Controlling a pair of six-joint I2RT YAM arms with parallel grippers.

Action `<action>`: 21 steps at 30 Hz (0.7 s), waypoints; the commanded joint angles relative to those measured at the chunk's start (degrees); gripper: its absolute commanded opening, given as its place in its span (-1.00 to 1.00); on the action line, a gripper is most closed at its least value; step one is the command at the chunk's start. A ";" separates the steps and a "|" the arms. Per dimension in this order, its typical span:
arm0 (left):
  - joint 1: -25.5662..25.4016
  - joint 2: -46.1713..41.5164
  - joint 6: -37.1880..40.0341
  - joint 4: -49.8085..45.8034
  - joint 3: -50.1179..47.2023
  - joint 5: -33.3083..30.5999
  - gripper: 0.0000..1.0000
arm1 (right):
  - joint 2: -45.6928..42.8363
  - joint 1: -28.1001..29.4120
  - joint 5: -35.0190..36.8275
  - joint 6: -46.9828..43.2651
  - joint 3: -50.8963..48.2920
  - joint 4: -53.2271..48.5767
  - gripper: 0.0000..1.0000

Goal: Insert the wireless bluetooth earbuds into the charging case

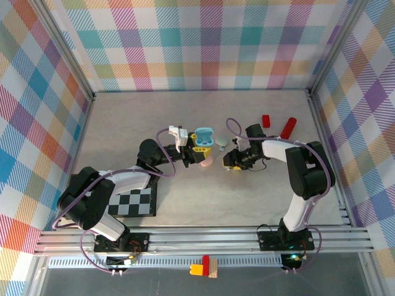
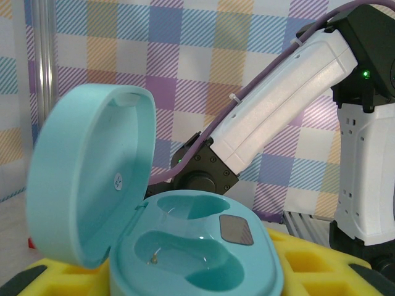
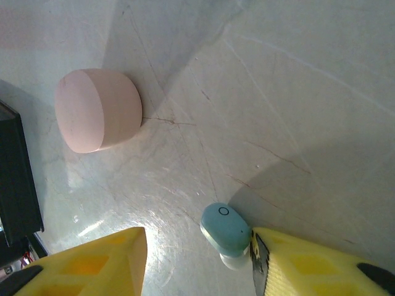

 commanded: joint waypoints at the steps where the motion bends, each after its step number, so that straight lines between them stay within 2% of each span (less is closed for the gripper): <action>1: 0.63 -0.80 -0.25 3.23 0.64 1.09 -0.15 | -0.86 0.09 -1.99 0.56 -0.30 -0.75 -0.05; 8: 0.64 -0.93 -0.16 3.16 0.45 1.14 -0.15 | -3.92 0.02 5.28 1.74 0.23 -0.75 0.05; 21: 0.63 -1.20 -0.24 3.13 0.47 1.33 -0.15 | 3.42 1.91 1.25 -1.95 6.43 -3.61 0.10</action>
